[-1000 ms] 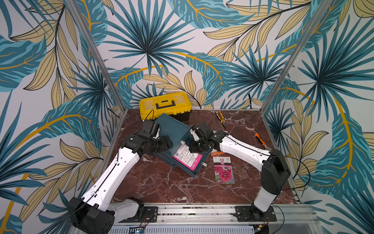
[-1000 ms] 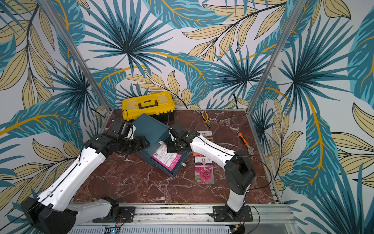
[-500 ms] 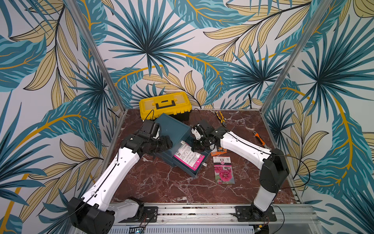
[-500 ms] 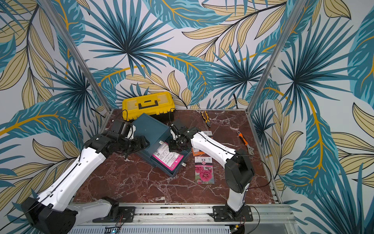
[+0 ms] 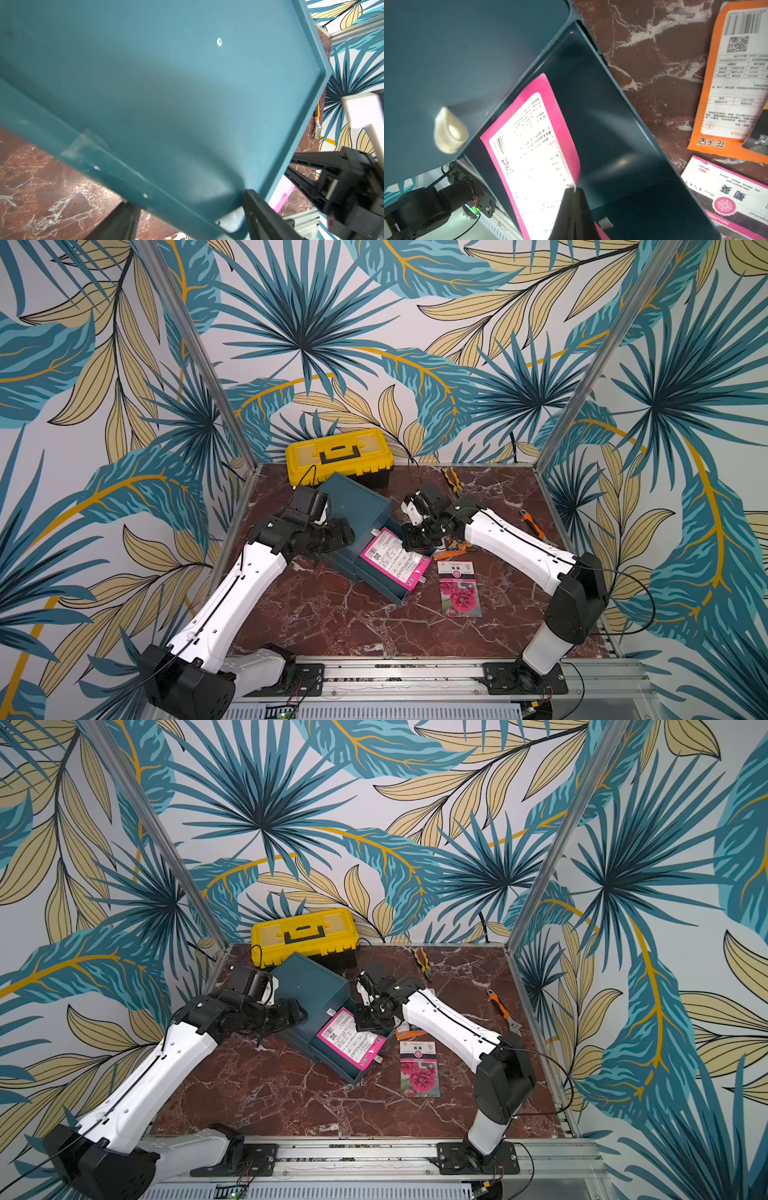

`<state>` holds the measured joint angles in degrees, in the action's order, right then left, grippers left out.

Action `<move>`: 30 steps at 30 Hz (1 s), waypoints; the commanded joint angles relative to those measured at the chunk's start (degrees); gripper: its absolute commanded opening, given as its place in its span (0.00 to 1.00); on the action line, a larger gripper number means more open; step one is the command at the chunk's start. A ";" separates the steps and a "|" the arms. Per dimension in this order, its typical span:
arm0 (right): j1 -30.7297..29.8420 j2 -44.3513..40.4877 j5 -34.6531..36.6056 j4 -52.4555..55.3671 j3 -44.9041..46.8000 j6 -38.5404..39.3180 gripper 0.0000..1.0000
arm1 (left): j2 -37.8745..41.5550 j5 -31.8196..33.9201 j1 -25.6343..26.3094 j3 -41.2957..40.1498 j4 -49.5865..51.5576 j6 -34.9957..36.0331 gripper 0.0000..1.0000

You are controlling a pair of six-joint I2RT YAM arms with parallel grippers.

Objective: Take the seed bags out of the drawer
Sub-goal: Pick up the seed packet from the drawer, then place the seed packet at the center of the board.

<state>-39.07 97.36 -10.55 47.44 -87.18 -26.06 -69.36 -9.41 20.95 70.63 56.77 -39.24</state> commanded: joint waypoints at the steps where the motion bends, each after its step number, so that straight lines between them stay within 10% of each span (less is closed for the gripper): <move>1: 0.31 -1.81 1.20 1.88 1.17 1.11 0.00 | 0.37 0.10 0.19 -0.23 1.77 0.81 0.81; 19: 4.56 -22.35 10.36 4.86 13.23 -0.07 0.00 | 0.57 0.01 0.15 -0.24 1.51 0.92 0.81; 30: 17.21 -34.66 13.87 -1.22 30.83 -8.49 0.00 | 0.55 -0.52 0.21 0.03 1.68 1.33 0.81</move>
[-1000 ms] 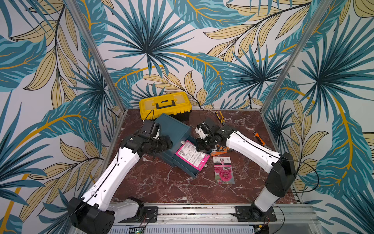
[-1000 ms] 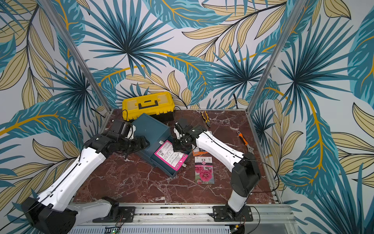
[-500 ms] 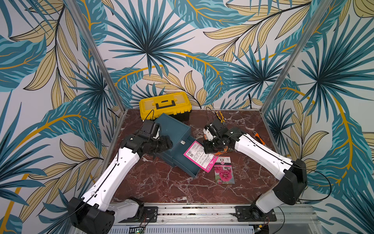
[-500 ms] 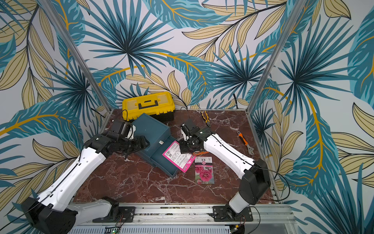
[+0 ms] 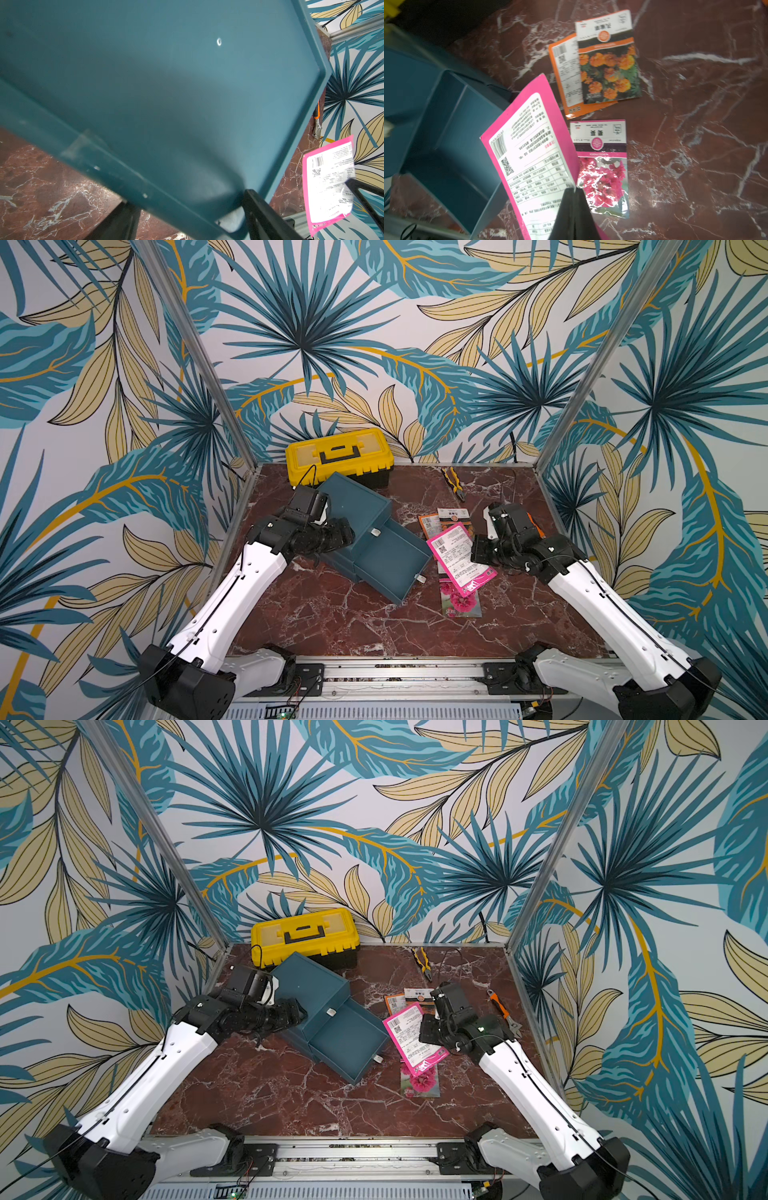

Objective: Take the seed bags out of the drawer
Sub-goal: Place the seed packet at the center of the board.

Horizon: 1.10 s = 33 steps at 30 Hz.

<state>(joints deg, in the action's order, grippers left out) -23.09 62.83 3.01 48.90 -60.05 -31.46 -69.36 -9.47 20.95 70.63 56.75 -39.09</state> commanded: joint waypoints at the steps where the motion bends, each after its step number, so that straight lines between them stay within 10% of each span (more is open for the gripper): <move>1: 1.46 0.46 -0.58 -3.63 5.25 -3.56 0.00 | 0.54 -0.30 0.16 0.03 1.74 1.24 0.81; 21: 1.73 4.73 2.97 -16.02 21.91 -12.85 0.00 | 0.39 -0.51 0.22 -0.32 1.36 1.13 0.81; 33: 1.91 2.23 5.16 -16.74 24.41 -15.21 0.44 | -0.03 -0.72 0.16 -0.14 1.05 1.06 0.81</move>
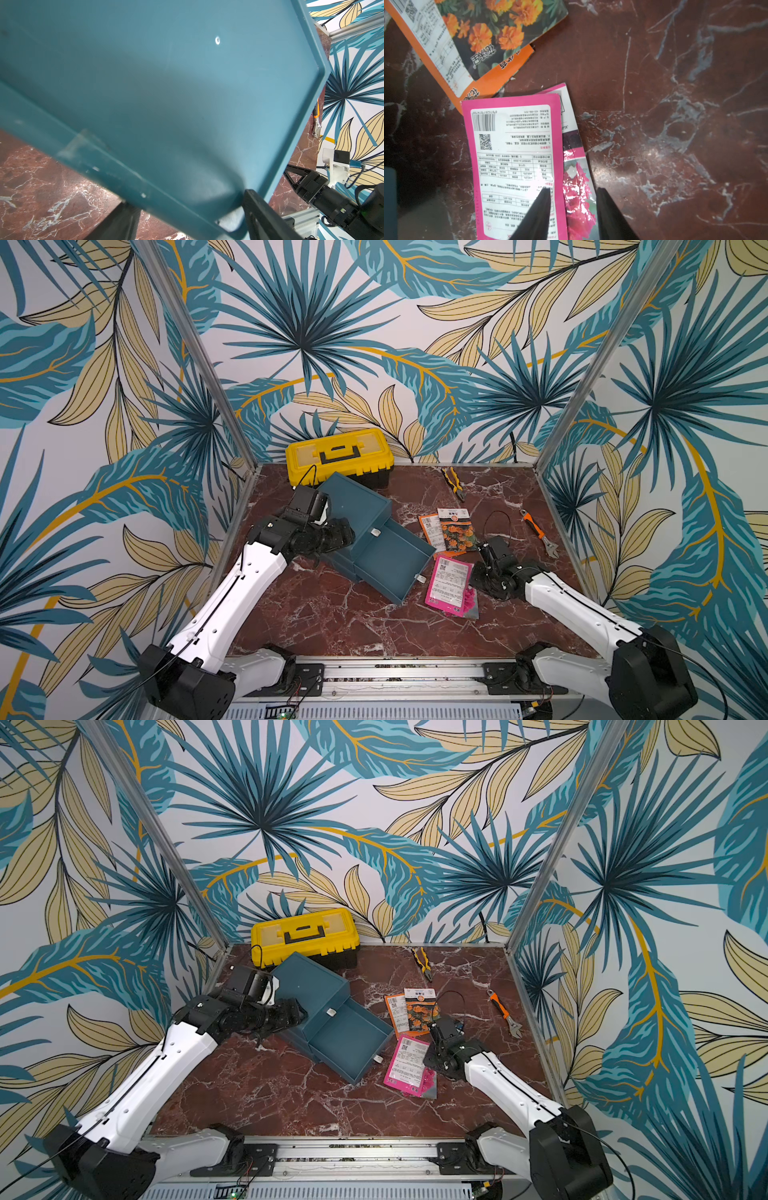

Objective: Take the seed bags out of the drawer
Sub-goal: Place the seed packet at the center of the board, then close the drawer in the storage box.

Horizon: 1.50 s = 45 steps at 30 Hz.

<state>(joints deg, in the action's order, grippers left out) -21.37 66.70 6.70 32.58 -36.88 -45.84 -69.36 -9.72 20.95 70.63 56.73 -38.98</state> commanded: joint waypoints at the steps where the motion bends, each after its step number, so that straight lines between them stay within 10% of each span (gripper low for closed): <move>1: 0.19 -2.24 1.32 -0.31 1.41 -0.83 0.45 | 0.00 -0.64 0.17 -0.14 1.04 0.98 0.81; 27: -0.66 -4.66 -25.56 -16.49 2.41 -0.75 0.46 | -0.16 -0.15 0.16 0.47 2.13 1.04 0.81; 45: -5.00 2.53 -30.31 -33.84 4.62 -10.99 0.17 | -0.02 0.20 0.15 0.82 2.92 0.94 0.81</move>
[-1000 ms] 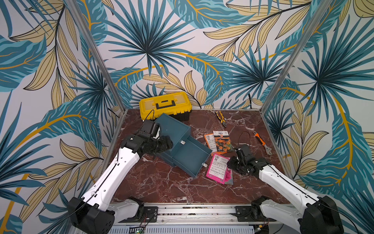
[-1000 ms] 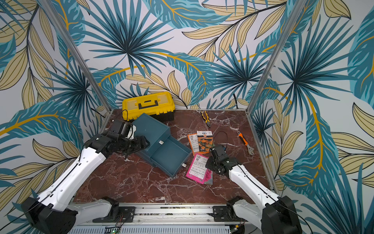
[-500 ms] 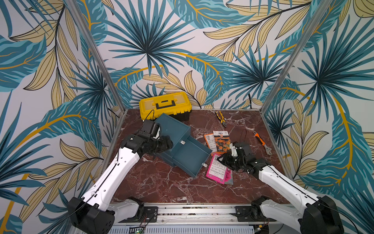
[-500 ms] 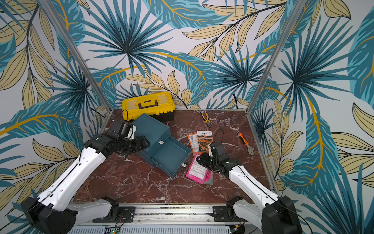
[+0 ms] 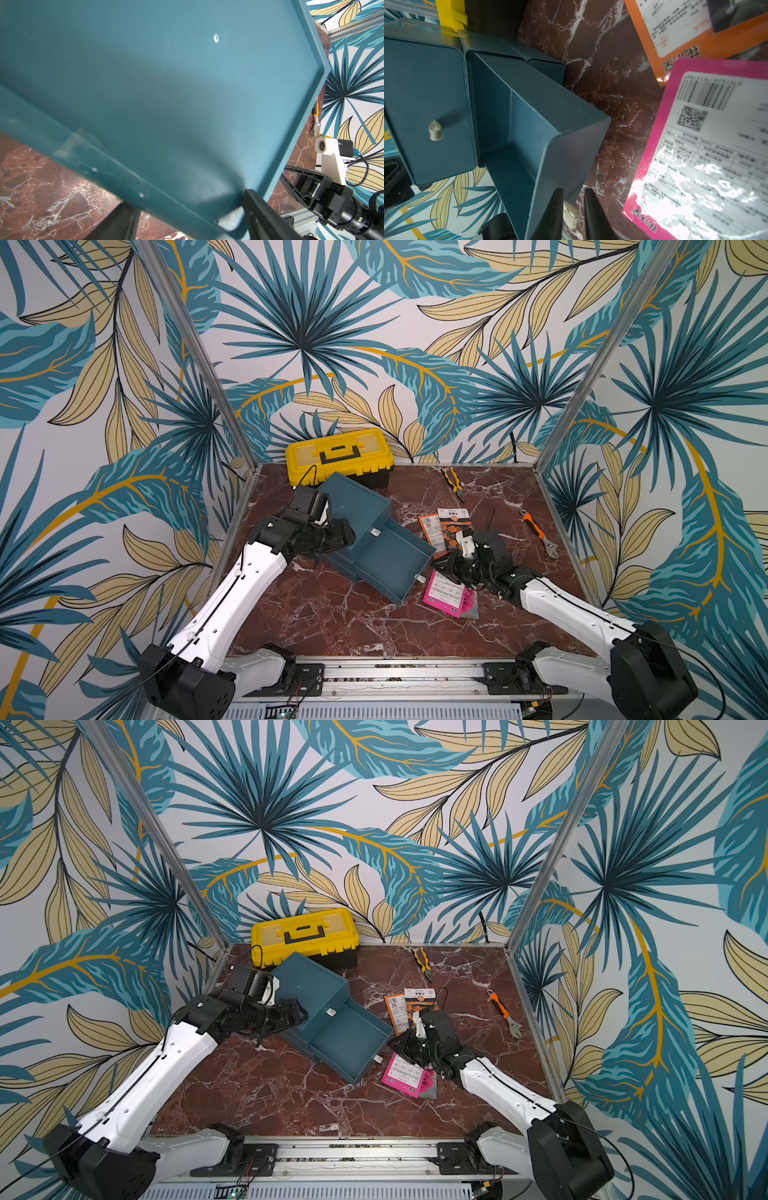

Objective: Take the seed bags out of the drawer
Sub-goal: Close the drawer in the storage box.

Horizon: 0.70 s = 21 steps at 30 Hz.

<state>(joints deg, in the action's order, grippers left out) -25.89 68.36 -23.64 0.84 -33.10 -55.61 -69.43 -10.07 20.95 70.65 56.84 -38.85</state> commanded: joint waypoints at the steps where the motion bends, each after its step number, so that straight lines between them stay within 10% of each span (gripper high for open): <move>1: -0.64 1.15 0.22 -2.29 0.92 -1.38 0.15 | 0.05 0.40 0.17 0.84 2.80 0.87 0.81; 21: -6.62 8.03 -1.04 -8.84 -7.53 -6.20 0.07 | 0.52 0.32 0.17 0.85 3.20 0.63 0.81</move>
<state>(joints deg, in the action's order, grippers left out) -31.94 74.67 -23.94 -4.73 -38.30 -60.77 -69.43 -10.07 20.95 70.65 56.95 -38.85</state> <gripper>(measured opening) 0.069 0.813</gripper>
